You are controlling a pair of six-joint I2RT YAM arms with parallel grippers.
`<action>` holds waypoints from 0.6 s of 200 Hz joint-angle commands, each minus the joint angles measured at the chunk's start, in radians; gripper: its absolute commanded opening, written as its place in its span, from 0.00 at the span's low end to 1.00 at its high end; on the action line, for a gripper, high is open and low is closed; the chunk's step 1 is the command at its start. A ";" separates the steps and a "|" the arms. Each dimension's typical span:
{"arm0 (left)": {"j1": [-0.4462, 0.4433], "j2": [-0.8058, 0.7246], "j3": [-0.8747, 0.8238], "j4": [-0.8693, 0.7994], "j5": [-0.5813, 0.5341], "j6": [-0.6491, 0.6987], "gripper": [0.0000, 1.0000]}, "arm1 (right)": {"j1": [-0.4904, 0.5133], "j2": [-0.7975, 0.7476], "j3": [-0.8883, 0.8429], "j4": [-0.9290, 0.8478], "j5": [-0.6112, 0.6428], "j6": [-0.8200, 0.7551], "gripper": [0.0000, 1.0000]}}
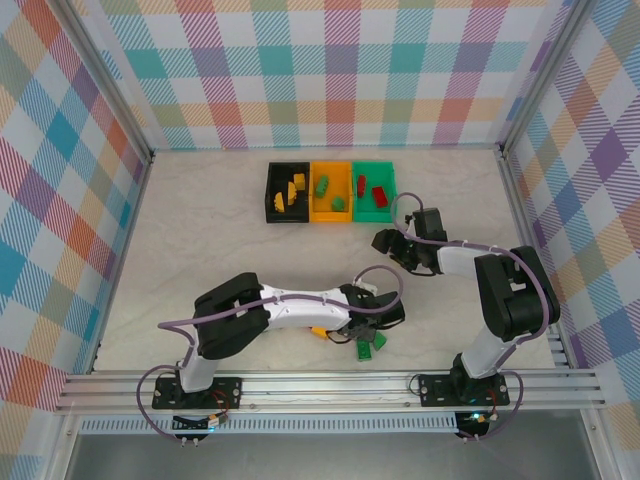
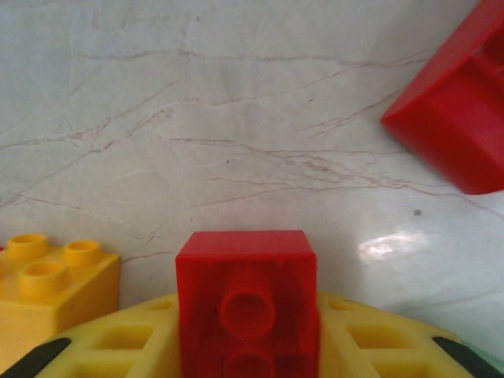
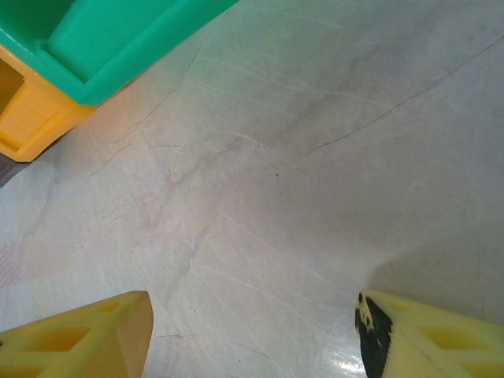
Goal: Sort the legos into containers by color
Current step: Pick up the lego from the middle-left of the table.
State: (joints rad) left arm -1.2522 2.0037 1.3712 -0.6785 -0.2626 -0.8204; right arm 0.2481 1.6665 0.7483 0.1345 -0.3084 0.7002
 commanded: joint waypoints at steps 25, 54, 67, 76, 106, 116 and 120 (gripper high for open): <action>0.010 0.002 0.011 -0.012 -0.001 0.017 0.32 | 0.005 -0.013 0.016 0.009 -0.011 0.007 0.69; 0.019 -0.036 0.012 0.007 -0.014 0.025 0.27 | 0.005 -0.016 0.016 0.008 -0.009 0.007 0.69; 0.032 -0.059 0.009 0.029 -0.004 0.035 0.25 | 0.005 -0.019 0.014 0.008 -0.006 0.005 0.69; 0.042 -0.075 0.007 0.046 -0.001 0.043 0.24 | 0.005 -0.023 0.011 0.008 -0.001 0.006 0.69; 0.102 -0.125 0.011 0.100 0.029 0.081 0.22 | 0.006 -0.059 -0.010 0.013 0.031 0.006 0.69; 0.128 -0.143 0.015 0.114 0.042 0.094 0.22 | 0.005 -0.083 -0.024 0.016 0.054 0.005 0.69; 0.137 -0.148 0.017 0.120 0.045 0.101 0.22 | 0.005 -0.094 -0.031 0.019 0.063 0.007 0.69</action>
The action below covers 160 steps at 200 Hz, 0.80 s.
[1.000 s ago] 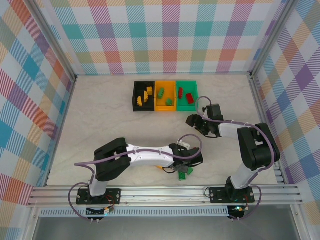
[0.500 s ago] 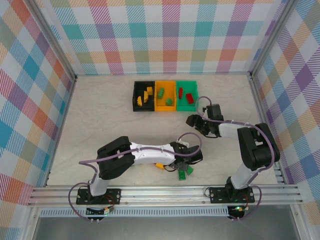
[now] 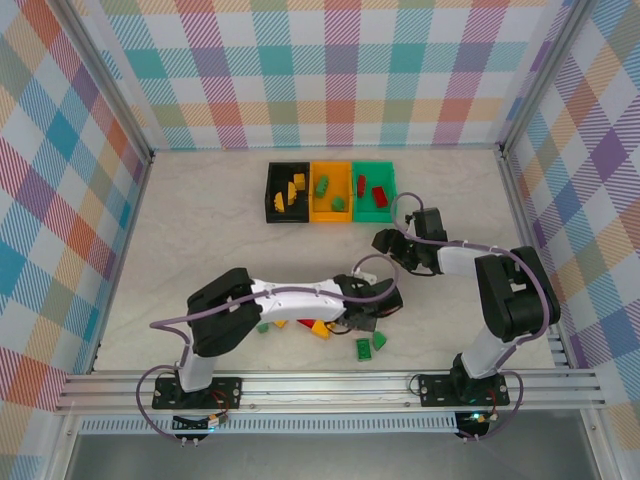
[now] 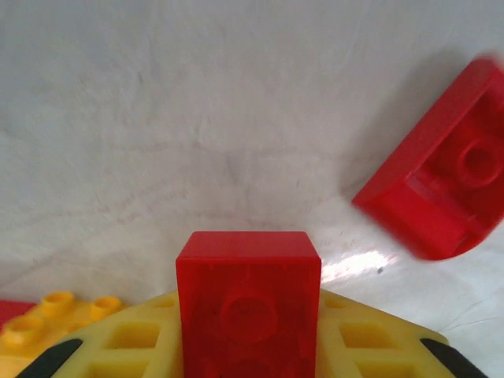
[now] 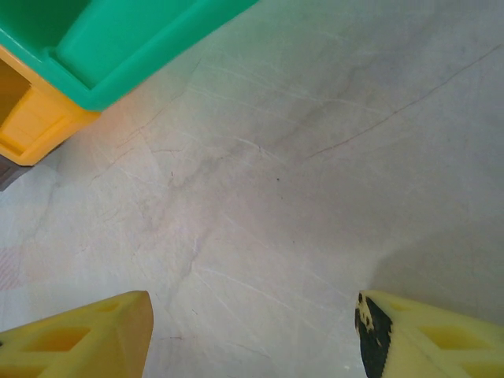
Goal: Sort the legos into containers by color
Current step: Pick up the lego from the middle-left of the table, then place the lego in the container.
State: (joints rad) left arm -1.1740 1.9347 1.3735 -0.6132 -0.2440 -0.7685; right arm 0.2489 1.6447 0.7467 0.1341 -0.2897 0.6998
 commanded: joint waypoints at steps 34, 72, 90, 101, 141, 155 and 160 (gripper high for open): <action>0.152 -0.120 0.070 0.066 0.049 0.115 0.22 | 0.003 -0.157 -0.082 0.037 0.119 0.010 0.70; 0.268 -0.073 0.220 0.063 0.125 0.204 0.22 | 0.001 -0.140 -0.072 0.031 0.109 0.009 0.70; 0.325 -0.016 0.322 0.051 0.161 0.248 0.22 | 0.001 -0.136 -0.071 0.031 0.112 0.009 0.70; 0.360 0.034 0.406 0.035 0.189 0.276 0.22 | 0.002 -0.137 -0.072 0.031 0.115 0.009 0.70; 0.422 0.285 0.796 -0.062 0.232 0.378 0.22 | 0.001 -0.140 -0.076 0.035 0.121 0.009 0.70; 0.433 0.390 0.960 -0.127 0.228 0.401 0.23 | 0.000 -0.142 -0.075 0.034 0.126 0.005 0.70; 0.438 0.428 1.013 -0.151 0.226 0.407 0.23 | 0.001 -0.142 -0.075 0.033 0.127 0.004 0.70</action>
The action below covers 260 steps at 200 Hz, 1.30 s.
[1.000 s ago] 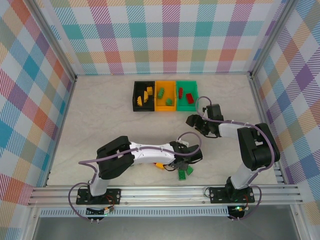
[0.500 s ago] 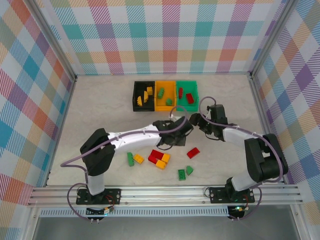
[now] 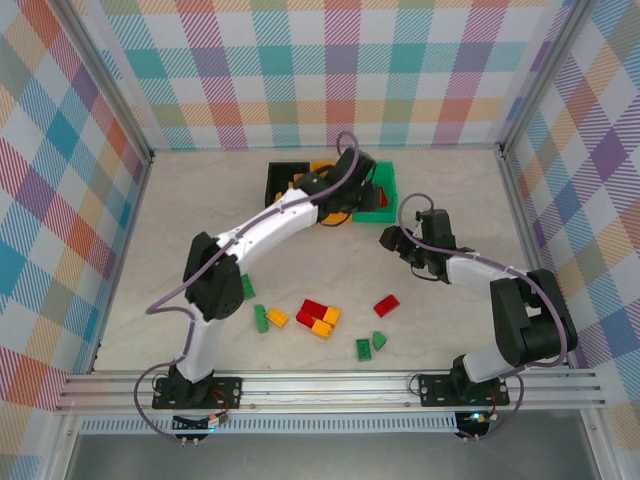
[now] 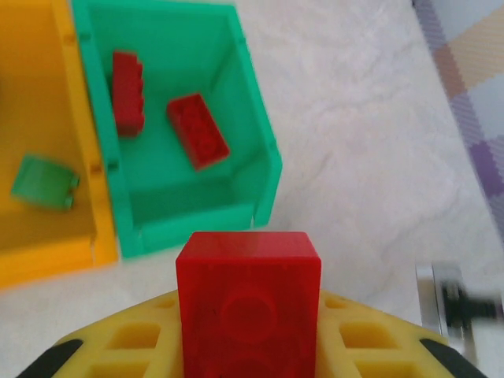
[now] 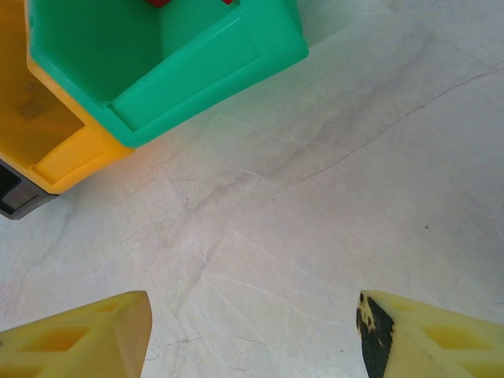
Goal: Sort the legos into containers by color
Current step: Place the lego in the container, then pick up the lego from the bottom-center of the table.
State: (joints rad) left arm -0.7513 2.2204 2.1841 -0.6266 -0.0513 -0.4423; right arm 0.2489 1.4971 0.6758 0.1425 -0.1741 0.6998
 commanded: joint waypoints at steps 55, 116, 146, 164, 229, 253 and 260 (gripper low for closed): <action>0.068 0.240 0.316 -0.132 0.080 0.025 0.76 | 0.002 -0.007 -0.009 0.028 0.005 0.003 0.70; 0.053 -0.214 -0.441 0.272 0.069 -0.030 0.79 | 0.011 0.049 0.002 0.052 -0.026 0.013 0.70; 0.052 -0.419 -0.772 0.471 0.016 -0.115 0.80 | 0.047 0.073 0.044 0.018 -0.027 -0.023 0.70; 0.052 -0.503 -0.913 0.570 0.001 -0.158 0.80 | 0.078 0.111 0.125 -0.076 -0.070 -0.079 0.69; 0.030 -0.578 -1.131 0.701 -0.035 -0.167 0.79 | 0.199 -0.039 0.178 -0.503 0.043 -0.224 0.70; 0.031 -0.577 -1.157 0.734 -0.022 -0.151 0.78 | 0.206 -0.063 0.210 -0.727 0.106 -0.260 0.69; 0.030 -0.577 -1.160 0.745 -0.018 -0.141 0.78 | 0.211 -0.076 0.204 -0.761 0.123 -0.260 0.69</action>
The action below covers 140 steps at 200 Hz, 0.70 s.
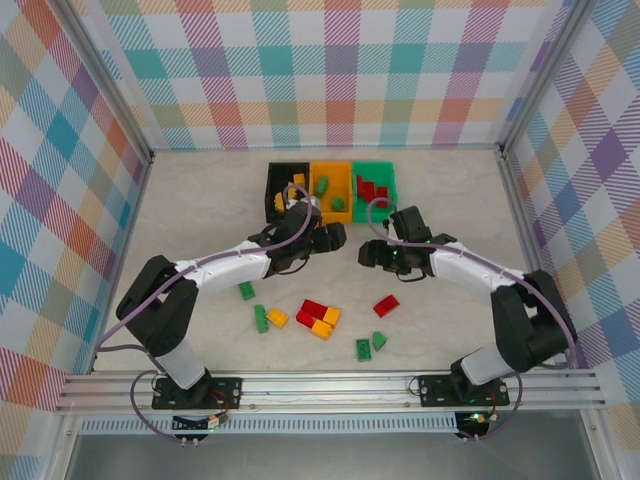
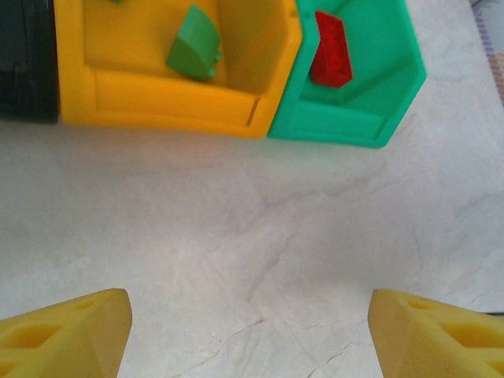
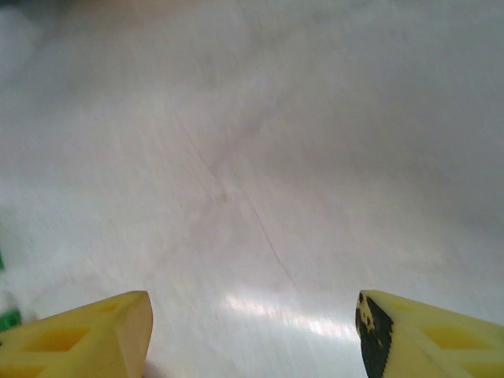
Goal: Sort the legos into containers by color
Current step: Pick up the lego from the bottom-center of the table.
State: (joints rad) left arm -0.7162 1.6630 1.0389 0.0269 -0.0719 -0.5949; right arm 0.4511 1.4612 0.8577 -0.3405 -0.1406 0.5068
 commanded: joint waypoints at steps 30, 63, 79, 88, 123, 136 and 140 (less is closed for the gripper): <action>-0.005 -0.042 -0.039 0.142 0.025 0.018 0.78 | 0.027 -0.106 -0.036 -0.365 0.144 -0.028 0.69; -0.005 -0.061 -0.053 0.162 0.043 0.016 0.78 | 0.038 -0.092 -0.036 -0.412 0.114 -0.004 0.70; -0.005 -0.069 -0.056 0.162 0.049 0.019 0.78 | 0.069 -0.054 -0.016 -0.412 0.099 0.002 0.70; -0.005 -0.075 -0.059 0.159 0.050 0.022 0.78 | 0.088 -0.038 -0.014 -0.404 0.089 0.012 0.70; -0.006 -0.112 -0.086 0.152 0.032 0.029 0.78 | 0.116 0.012 -0.044 -0.332 0.045 0.048 0.70; -0.004 -0.127 -0.093 0.146 0.025 0.030 0.78 | 0.122 0.033 -0.039 -0.327 0.042 0.049 0.70; -0.004 -0.130 -0.094 0.142 0.023 0.032 0.78 | 0.125 0.038 -0.037 -0.326 0.045 0.051 0.70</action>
State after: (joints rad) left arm -0.7181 1.5856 0.9615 0.1600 -0.0364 -0.5838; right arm 0.5655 1.4651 0.8188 -0.6842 -0.0715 0.5282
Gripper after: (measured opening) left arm 0.780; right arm 0.704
